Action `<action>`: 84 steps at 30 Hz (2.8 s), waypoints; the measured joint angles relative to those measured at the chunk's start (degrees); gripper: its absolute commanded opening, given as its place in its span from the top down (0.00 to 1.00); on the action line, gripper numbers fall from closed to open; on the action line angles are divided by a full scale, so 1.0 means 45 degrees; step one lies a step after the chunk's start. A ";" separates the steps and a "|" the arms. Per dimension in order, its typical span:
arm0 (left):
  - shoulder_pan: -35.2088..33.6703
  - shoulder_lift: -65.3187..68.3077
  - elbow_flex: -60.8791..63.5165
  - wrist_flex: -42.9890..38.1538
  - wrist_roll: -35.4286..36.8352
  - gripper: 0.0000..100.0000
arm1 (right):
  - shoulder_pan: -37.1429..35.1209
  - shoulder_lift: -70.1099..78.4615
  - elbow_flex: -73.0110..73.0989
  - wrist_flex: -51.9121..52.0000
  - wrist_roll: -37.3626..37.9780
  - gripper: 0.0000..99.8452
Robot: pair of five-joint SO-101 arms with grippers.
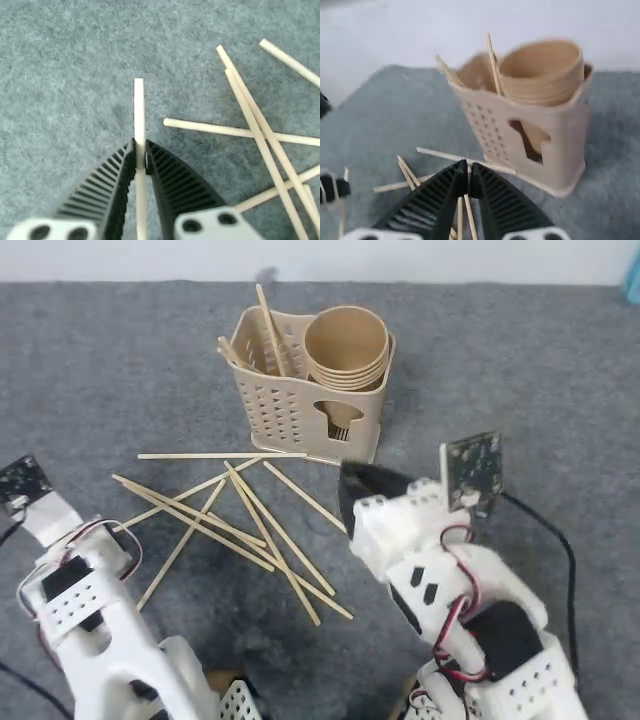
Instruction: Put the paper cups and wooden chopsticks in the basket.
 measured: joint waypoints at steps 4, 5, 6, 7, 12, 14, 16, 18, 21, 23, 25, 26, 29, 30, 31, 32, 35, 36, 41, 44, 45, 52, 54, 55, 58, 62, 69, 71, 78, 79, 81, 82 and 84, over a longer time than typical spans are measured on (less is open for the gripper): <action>0.0000 0.0000 0.0000 0.0000 0.0000 0.99 | 0.0977 -0.2071 0.3223 0.0000 0.0000 0.99; 0.0000 0.0000 0.0000 0.0000 0.0000 0.99 | 0.1289 -0.2637 0.4024 0.0000 0.0000 0.99; 0.0000 0.0000 0.0000 0.0000 0.0000 0.99 | 0.1641 -0.3204 0.4845 0.0000 0.0000 0.99; 0.0000 0.0000 0.0000 0.0000 0.0000 0.99 | 0.1875 -0.3810 0.5665 0.0000 0.0000 0.99; 0.0000 0.0000 -0.0254 0.0195 0.0000 0.99 | 0.2266 -0.6115 0.8889 0.0137 -0.0039 0.99; 0.0000 0.0000 -0.0703 0.0567 0.0000 0.99 | 0.2208 -0.6193 0.8889 0.0430 -0.0039 0.99; 0.0000 0.0000 -0.1309 0.1114 -0.0020 0.99 | 0.2247 -0.6056 0.8908 0.0586 -0.0078 0.99; 0.0000 0.0000 -0.2149 0.1836 -0.0020 0.99 | 0.2286 -0.6037 0.8908 0.0625 -0.0078 0.99; 0.0000 0.0000 -0.3556 0.2989 -0.0039 0.99 | 0.2266 -0.6056 0.8928 0.0723 -0.0078 0.99; 0.0000 0.0000 -0.4513 0.3516 -0.0039 0.99 | 0.2286 -0.6056 0.8928 0.0938 -0.0078 0.99; 0.0000 0.0000 -0.5353 0.3829 -0.0039 0.99 | 0.2286 -0.6056 0.8928 0.1055 -0.0078 0.99; 0.0000 0.0000 -0.5763 0.3946 -0.0059 0.99 | 0.2266 -0.6056 0.8928 0.1074 -0.0078 0.99; 0.0000 0.0020 -0.6955 0.4024 -0.0059 0.99 | 0.2266 -0.6056 0.8928 0.1074 -0.0078 0.99; 0.0000 0.0020 -0.7365 0.4024 -0.0234 0.99 | 0.2266 -0.6056 0.8928 0.1074 -0.0078 0.99; 0.0000 0.0020 -0.7795 0.4024 -0.0430 0.99 | 0.2266 -0.6056 0.8928 0.1074 -0.0078 0.99; 0.0000 0.0020 -0.8205 0.4024 -0.0547 0.99 | 0.2266 -0.6056 0.8928 0.1074 -0.0078 0.99; 0.0195 0.0020 -0.9592 0.4024 -0.0684 0.99 | 0.2266 -0.6056 0.8928 0.1074 -0.0078 0.99; 0.0332 0.0020 -1.0061 0.4024 -0.0723 0.99 | 0.2266 -0.6056 0.8928 0.1074 -0.0078 0.99; 0.1094 -0.0078 -1.1780 0.3946 -0.0938 0.99 | 0.2266 -0.6056 0.8928 0.1074 -0.0078 0.99; 0.1465 -0.0645 -1.1858 0.3907 -0.1700 0.99 | 0.2266 -0.6056 0.8928 0.1074 -0.0078 0.99; 0.1582 -0.0996 -1.1702 0.3907 -0.1856 0.99 | 0.2266 -0.6056 0.8928 0.1074 -0.0078 0.99; 0.2852 -0.4825 -0.8557 0.2051 -0.1915 0.99 | 0.2266 -0.6056 0.8928 0.1094 -0.0078 0.99; 0.3087 -0.5783 -0.7560 0.0879 -0.1915 0.99 | 0.2266 -0.6056 0.8928 0.1094 -0.0078 0.99; 0.3204 -0.6154 -0.7111 0.0195 -0.1915 0.99 | 0.2266 -0.6056 0.8928 0.1094 -0.0078 0.99; 0.3770 -0.6701 -0.6115 -0.2071 -0.1915 0.99 | 0.2266 -0.6056 0.8928 0.1094 -0.0078 0.99; 0.5236 -0.6564 -0.4864 -0.5372 -0.1915 0.99 | 0.2266 -0.6056 0.8928 0.1094 -0.0078 0.99; 0.7853 -0.5900 -0.2989 -1.1643 -0.1915 0.99 | 0.2266 -0.6056 0.8928 0.1094 -0.0078 0.99; 0.8381 -0.5529 -0.2969 -1.3109 -0.1915 0.99 | 0.2266 -0.6056 0.8928 0.1094 -0.0078 0.99; 0.9475 -0.2950 -0.4552 -1.3988 0.0254 0.99 | 0.2735 -0.6056 0.8928 0.1094 -0.0078 0.99; 0.9592 -0.2559 -0.4825 -1.4007 0.0508 0.99 | 0.2735 -0.6056 0.8928 0.1094 -0.0078 0.99; 0.9885 -0.1778 -0.5333 -1.4105 0.0781 0.99 | 0.2735 -0.6056 0.8928 0.1094 -0.0078 0.99; 1.0042 -0.1348 -0.5587 -1.4125 0.0840 0.99 | 0.2735 -0.6056 0.8928 0.1094 -0.0078 0.99; 1.0198 -0.0508 -0.6037 -1.4125 0.0840 0.99 | 0.2735 -0.6056 0.8928 0.1094 -0.0078 0.99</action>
